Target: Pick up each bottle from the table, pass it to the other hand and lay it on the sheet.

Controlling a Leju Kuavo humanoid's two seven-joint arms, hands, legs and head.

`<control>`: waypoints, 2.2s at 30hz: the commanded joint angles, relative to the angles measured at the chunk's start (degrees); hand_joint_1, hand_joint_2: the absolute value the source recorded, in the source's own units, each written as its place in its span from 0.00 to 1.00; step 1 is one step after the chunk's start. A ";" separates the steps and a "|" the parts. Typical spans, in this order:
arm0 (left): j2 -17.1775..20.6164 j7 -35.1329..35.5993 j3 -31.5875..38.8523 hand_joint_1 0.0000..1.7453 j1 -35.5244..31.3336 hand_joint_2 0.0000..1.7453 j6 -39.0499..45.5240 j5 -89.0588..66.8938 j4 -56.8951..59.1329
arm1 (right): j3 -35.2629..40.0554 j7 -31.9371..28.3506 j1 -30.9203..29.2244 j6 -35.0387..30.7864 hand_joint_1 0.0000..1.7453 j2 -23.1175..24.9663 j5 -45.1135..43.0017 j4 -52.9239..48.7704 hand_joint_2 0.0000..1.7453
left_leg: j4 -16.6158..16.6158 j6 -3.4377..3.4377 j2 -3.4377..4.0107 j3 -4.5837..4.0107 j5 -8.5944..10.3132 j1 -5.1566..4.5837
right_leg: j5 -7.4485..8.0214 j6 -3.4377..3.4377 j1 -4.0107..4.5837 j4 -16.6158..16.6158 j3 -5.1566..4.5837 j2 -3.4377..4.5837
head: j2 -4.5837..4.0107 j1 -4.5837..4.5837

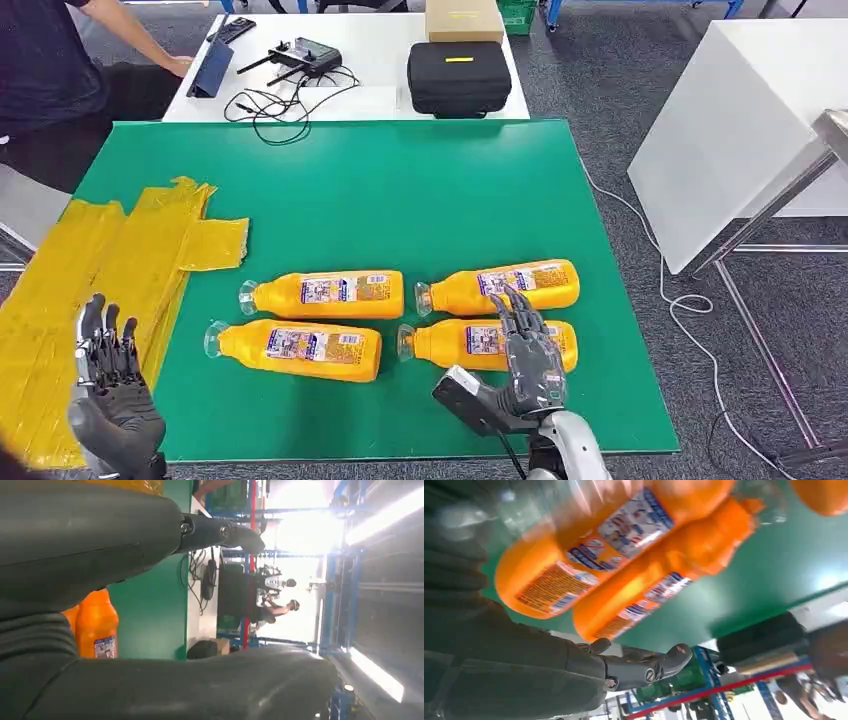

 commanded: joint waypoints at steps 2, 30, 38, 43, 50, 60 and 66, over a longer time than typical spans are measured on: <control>-0.24 1.02 1.31 0.00 -0.02 0.00 -0.36 0.49 -0.05 | -6.89 2.75 -1.76 2.40 0.00 0.06 2.22 4.39 1.00 | -0.14 0.02 0.08 0.41 -0.11 -0.02 | -0.09 0.04 0.01 -0.13 0.39 -0.07 | 0.00 0.00; 3.40 1.78 -1.93 0.00 -5.54 0.00 1.13 2.49 7.77 | -12.81 -3.52 0.59 0.91 0.00 1.60 5.69 3.77 0.00 | -0.09 0.00 0.12 0.15 -0.05 -0.03 | -0.03 0.01 -0.02 -0.06 0.14 0.03 | 0.00 0.00; 2.46 0.92 0.31 0.00 -5.81 0.00 0.53 2.31 7.63 | -5.57 -4.00 0.16 2.40 0.00 -0.90 6.91 -2.03 0.00 | -0.07 0.01 0.19 0.16 -0.07 -0.03 | -0.03 0.02 -0.02 -0.04 0.15 0.08 | -0.02 0.00; 2.52 0.98 -0.07 0.00 -7.30 0.00 -0.30 2.31 9.10 | -6.00 -0.79 1.09 5.25 0.00 -2.73 7.85 -4.66 0.00 | -0.08 0.03 0.00 0.09 -0.02 -0.06 | -0.03 0.03 -0.05 -0.05 0.14 -0.08 | 0.00 0.00; 3.06 1.66 -1.23 0.00 -9.69 0.00 -1.18 2.06 11.39 | -10.84 2.21 -0.70 6.69 0.00 -1.85 11.45 2.27 1.00 | -0.11 0.02 -0.02 0.19 0.00 -0.05 | -0.02 0.02 -0.04 -0.09 0.17 -0.10 | 0.00 0.00; 4.36 1.91 -4.26 0.00 -13.27 0.00 -1.42 2.25 15.56 | -15.27 -1.01 -8.74 2.92 0.00 -2.13 13.04 20.71 1.00 | -0.12 0.02 0.02 0.20 0.02 -0.03 | 0.02 0.02 -0.02 -0.13 0.19 -0.07 | 0.00 0.00; 4.98 1.90 -5.67 0.00 -14.53 0.00 -1.05 2.50 17.12 | -15.25 -3.17 -12.04 -0.01 0.00 -0.96 14.61 24.80 1.00 | -0.16 0.01 0.11 0.36 -0.02 -0.01 | 0.01 0.03 0.01 -0.16 0.31 -0.02 | 0.00 0.00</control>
